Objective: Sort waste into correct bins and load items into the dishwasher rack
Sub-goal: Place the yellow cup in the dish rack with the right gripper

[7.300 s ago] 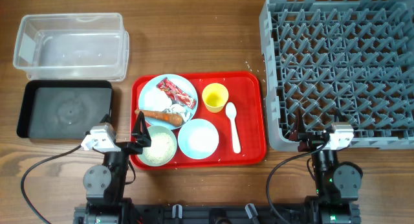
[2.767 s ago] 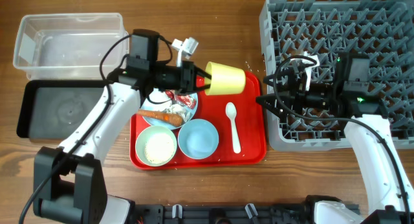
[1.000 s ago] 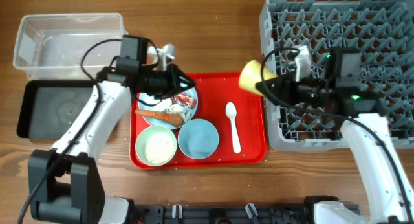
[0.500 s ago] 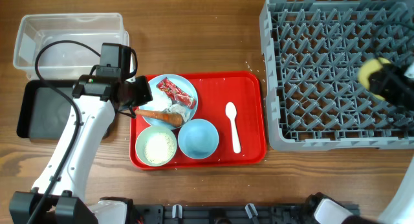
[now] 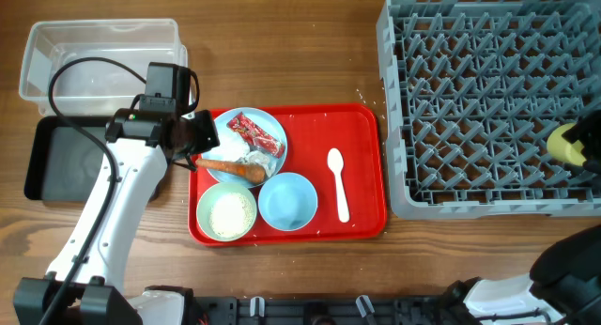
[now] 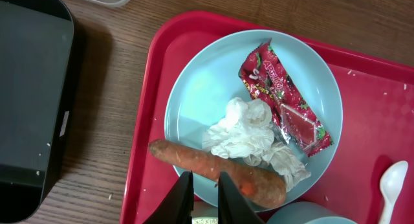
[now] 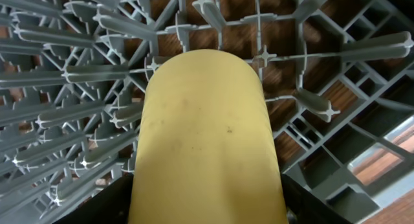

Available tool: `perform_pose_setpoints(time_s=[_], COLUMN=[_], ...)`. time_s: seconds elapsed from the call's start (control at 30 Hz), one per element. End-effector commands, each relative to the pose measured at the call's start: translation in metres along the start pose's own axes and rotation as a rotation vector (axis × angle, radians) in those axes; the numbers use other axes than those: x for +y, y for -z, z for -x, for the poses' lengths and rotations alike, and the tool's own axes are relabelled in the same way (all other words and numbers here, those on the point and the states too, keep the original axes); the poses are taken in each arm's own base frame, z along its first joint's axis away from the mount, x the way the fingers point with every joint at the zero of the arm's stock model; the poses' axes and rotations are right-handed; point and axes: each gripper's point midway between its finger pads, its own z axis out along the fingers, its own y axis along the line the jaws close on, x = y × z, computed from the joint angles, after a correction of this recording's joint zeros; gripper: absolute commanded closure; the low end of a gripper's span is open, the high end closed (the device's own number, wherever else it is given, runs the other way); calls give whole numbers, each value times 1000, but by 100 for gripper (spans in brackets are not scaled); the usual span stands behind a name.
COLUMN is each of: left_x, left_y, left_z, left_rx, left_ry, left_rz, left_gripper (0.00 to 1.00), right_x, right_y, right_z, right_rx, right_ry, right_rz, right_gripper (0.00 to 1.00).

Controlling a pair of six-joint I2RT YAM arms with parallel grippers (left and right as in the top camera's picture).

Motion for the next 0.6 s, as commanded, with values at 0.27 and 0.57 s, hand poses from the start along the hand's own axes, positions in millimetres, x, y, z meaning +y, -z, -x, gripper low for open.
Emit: perform_pose_setpoints(time_s=[0.27, 0.57], left_x=[3, 3], left_y=[6, 6], left_z=[5, 5], left_rx=[-26, -26], left_ry=[-9, -9], left_rz=[7, 7], left_gripper=[76, 39], right_x=[9, 99], right_y=[-6, 46], right_z=[7, -13], right_rx=[0, -60], right_ry=[-21, 232], right_rz=[51, 383], right_gripper=[0, 3])
